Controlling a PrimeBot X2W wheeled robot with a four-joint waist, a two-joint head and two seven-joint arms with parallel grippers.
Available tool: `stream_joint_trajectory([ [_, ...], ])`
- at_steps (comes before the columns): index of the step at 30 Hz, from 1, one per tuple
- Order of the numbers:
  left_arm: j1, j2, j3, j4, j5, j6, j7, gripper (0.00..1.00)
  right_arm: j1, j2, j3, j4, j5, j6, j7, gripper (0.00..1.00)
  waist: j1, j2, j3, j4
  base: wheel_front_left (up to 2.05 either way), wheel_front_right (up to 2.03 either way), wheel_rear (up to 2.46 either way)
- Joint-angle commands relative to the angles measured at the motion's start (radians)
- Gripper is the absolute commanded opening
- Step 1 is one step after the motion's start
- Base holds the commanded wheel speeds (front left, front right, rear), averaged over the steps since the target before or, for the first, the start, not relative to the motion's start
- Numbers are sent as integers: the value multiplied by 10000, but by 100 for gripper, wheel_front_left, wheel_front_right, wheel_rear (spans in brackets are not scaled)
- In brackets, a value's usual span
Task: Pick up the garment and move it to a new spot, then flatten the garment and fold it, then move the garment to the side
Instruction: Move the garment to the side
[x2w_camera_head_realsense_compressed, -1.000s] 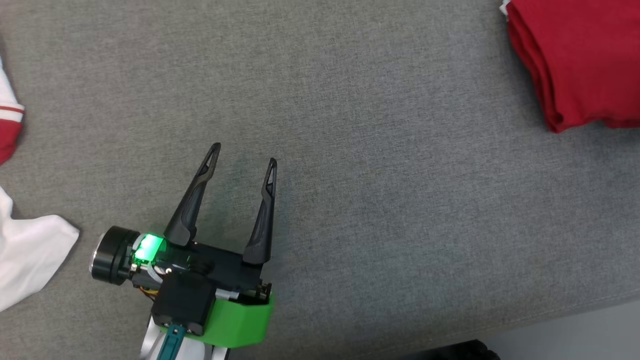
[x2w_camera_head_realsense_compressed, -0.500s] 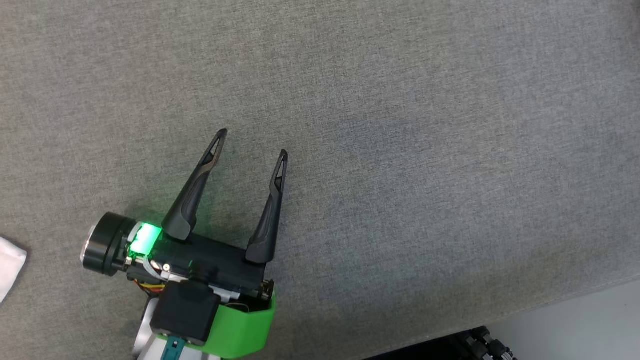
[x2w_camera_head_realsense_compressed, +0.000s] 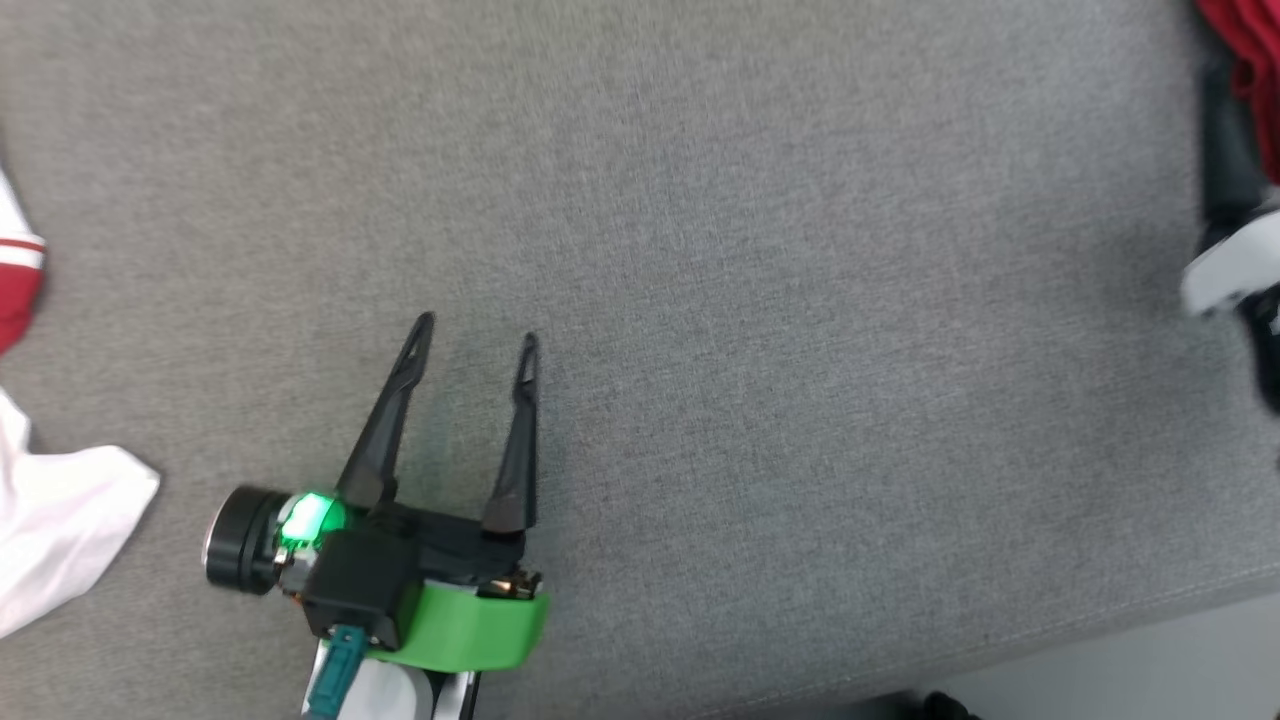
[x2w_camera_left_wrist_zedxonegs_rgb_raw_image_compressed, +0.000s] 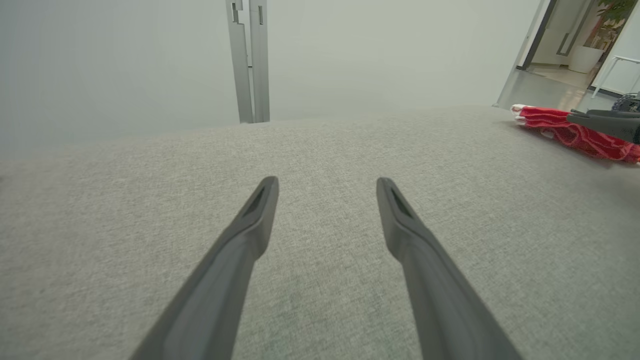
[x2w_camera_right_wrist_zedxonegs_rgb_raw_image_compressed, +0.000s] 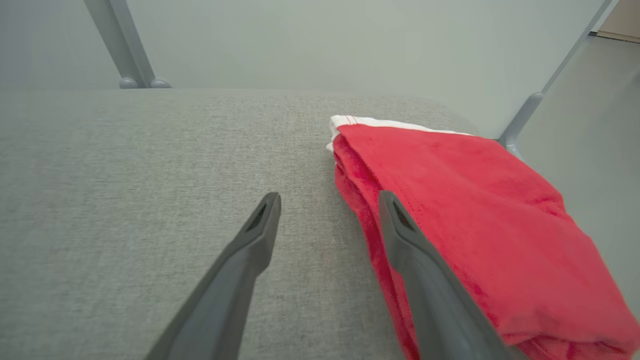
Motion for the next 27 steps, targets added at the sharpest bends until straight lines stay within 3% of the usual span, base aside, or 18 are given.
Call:
stream_joint_trajectory([
  [1,299,-97,171,222,-253,94,-6,100,508,165,-107,-313,-61,-14,-25,100,-1,0,-1735,454,0,0,0],
  [6,1034,-372,710,1154,-976,54,-6,100,2435,1224,-370,-1703,-479,-12,-26,100,-1,0,-3121,675,0,0,0],
  [17,2184,-495,1376,2217,-1129,-421,-6,100,6110,3271,-1210,-4466,-2042,-14,-26,100,-1,0,-5410,923,0,0,0],
  [27,3328,-501,1534,1669,-1249,-37,-6,100,8205,3682,-956,-5943,-2576,-7,-27,100,-1,0,-6273,837,0,0,0],
])
